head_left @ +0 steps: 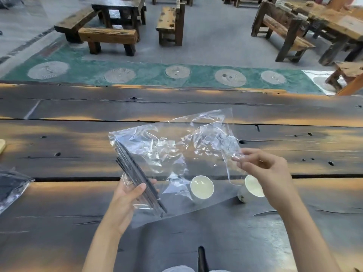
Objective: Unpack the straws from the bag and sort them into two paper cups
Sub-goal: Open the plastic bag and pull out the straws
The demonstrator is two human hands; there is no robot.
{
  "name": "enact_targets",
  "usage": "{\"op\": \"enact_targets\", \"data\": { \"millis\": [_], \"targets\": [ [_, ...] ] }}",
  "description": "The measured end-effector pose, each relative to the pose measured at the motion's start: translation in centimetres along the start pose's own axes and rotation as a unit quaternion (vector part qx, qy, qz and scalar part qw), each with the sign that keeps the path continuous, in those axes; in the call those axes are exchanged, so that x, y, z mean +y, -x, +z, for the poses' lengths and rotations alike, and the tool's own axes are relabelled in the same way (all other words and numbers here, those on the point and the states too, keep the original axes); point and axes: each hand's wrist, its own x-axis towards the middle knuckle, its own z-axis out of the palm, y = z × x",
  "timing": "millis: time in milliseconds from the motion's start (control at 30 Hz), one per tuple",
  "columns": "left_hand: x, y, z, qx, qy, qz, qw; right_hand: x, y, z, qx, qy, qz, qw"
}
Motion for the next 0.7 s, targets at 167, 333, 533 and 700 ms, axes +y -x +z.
{"op": "enact_targets", "data": {
  "millis": [167, 333, 533, 700],
  "targets": [
    [0.2, -0.1, -0.5, -0.001, 0.022, -0.016, 1.0, -0.5, 0.3, -0.6, -0.224, -0.409, 0.181, 0.866],
    [0.3, 0.0, -0.5, -0.041, -0.01, -0.027, 0.999, -0.1, -0.5, 0.6, -0.241, -0.399, 0.269, 0.843],
    [0.3, 0.0, -0.9, -0.068, -0.014, -0.059, 0.996, 1.8, -1.8, 1.3, -0.323, -0.352, 0.277, 0.834],
    [0.0, -0.2, -1.3, -0.082, -0.001, -0.052, 0.995, 3.5, -1.5, 2.0, -0.347, -0.399, 0.28, 0.801]
  ]
}}
